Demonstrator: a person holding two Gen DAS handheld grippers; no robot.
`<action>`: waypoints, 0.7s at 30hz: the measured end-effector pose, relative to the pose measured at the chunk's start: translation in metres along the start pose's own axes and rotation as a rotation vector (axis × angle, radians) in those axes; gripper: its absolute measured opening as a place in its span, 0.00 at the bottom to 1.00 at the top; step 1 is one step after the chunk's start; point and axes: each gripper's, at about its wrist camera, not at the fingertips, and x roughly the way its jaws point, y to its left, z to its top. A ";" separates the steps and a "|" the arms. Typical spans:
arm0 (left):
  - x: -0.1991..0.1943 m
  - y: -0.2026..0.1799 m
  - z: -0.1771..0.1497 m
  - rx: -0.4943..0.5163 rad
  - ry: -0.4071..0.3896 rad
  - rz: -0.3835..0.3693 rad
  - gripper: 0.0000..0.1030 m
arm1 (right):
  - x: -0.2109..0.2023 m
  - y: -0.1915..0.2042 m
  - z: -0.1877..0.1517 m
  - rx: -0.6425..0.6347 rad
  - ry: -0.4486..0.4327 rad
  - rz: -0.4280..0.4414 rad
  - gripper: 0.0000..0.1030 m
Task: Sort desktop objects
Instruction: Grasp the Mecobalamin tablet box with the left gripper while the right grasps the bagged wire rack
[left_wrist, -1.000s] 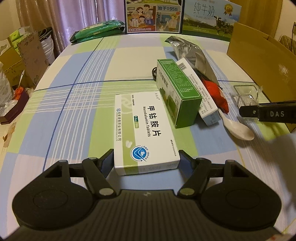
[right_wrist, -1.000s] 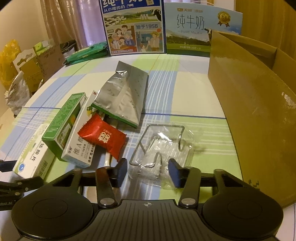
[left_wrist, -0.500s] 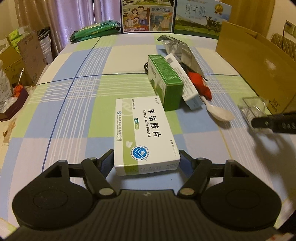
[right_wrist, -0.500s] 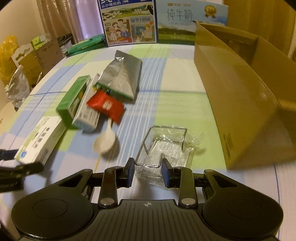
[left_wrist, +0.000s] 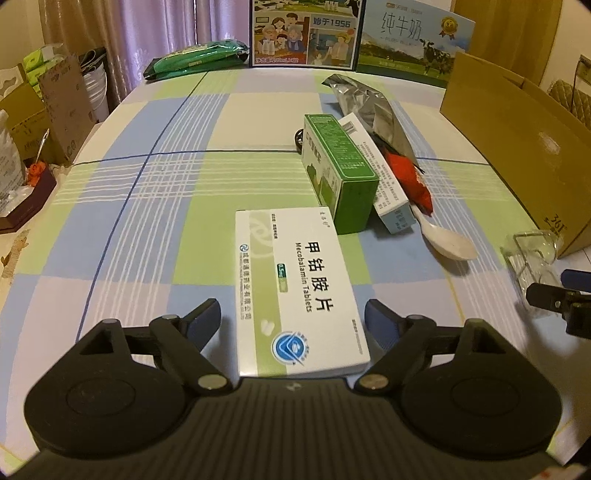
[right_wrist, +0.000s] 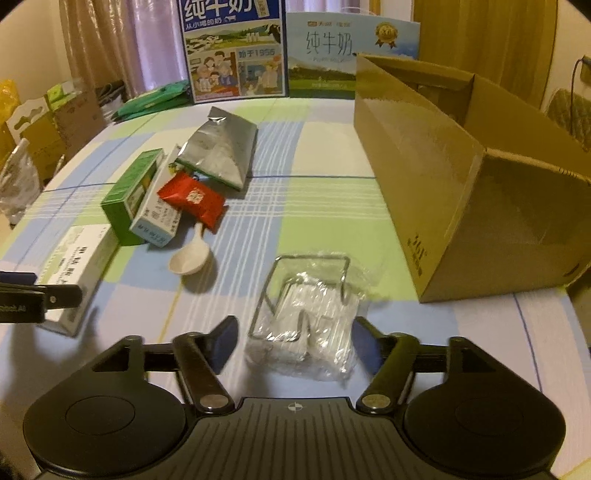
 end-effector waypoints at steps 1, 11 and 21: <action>0.002 0.000 0.001 -0.005 0.002 -0.003 0.80 | 0.002 0.000 0.000 -0.006 -0.003 -0.008 0.74; 0.015 -0.001 0.006 -0.002 0.014 -0.014 0.80 | 0.026 -0.002 0.009 -0.002 -0.023 -0.041 0.77; 0.020 -0.001 0.009 -0.005 0.013 -0.017 0.79 | 0.031 0.003 0.011 -0.014 -0.029 -0.049 0.52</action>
